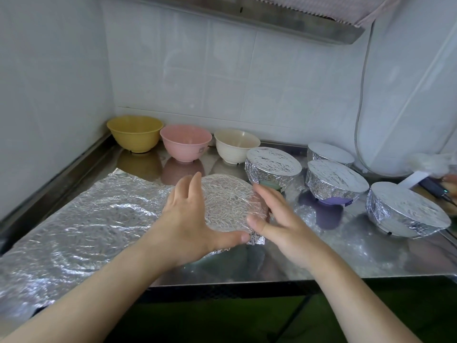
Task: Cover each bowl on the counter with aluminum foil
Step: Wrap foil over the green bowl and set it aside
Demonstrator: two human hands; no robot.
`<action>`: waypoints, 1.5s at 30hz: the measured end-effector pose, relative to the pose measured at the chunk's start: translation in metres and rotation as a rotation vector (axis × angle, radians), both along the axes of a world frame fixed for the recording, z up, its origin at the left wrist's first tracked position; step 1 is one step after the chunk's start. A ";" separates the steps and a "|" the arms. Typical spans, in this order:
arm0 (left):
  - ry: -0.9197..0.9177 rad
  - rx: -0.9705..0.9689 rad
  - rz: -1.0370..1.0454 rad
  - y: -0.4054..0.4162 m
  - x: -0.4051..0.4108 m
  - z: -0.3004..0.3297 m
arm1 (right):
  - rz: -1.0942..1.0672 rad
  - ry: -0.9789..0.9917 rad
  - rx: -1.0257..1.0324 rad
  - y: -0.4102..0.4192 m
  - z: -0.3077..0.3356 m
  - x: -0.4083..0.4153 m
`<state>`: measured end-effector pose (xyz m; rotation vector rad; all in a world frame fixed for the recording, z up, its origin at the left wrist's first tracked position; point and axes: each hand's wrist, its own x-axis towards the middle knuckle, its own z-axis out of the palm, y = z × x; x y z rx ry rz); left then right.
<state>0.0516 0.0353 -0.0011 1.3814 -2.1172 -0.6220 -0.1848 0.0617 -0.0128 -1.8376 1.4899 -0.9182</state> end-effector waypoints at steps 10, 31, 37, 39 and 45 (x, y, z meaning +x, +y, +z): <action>-0.015 -0.031 -0.012 -0.004 0.005 0.001 | -0.045 0.076 -0.109 -0.003 -0.004 -0.002; -0.022 -0.108 -0.015 -0.007 0.004 -0.011 | -0.200 0.054 -0.021 -0.020 0.009 0.028; 0.020 -0.019 -0.048 -0.014 0.010 -0.007 | -0.288 0.047 -0.071 -0.020 -0.002 0.033; -0.022 0.035 -0.056 -0.016 0.015 -0.002 | -0.345 0.128 -0.127 -0.014 0.005 0.028; -0.258 0.151 0.023 -0.001 0.014 0.027 | -0.345 0.153 -0.174 -0.015 0.022 0.014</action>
